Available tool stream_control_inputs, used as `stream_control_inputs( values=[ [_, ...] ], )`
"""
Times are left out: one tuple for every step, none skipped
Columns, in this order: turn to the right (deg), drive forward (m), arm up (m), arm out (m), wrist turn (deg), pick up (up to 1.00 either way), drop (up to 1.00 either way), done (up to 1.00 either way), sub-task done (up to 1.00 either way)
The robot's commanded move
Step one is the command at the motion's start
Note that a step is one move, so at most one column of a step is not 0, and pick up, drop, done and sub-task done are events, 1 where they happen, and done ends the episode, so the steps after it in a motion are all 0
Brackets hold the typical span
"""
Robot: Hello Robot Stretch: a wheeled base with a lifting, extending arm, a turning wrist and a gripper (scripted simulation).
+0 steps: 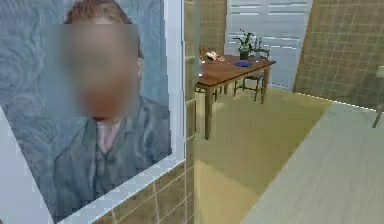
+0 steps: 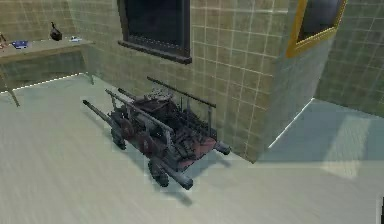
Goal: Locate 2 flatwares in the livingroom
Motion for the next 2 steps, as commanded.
stream_control_inputs(
  values=[
    [45.0,0.0,0.0,0.0,0.0,0.0,0.0,0.0,0.0],
    [0.0,1.0,0.0,0.0,0.0,0.0,0.0,0.0,0.0]
  ],
)
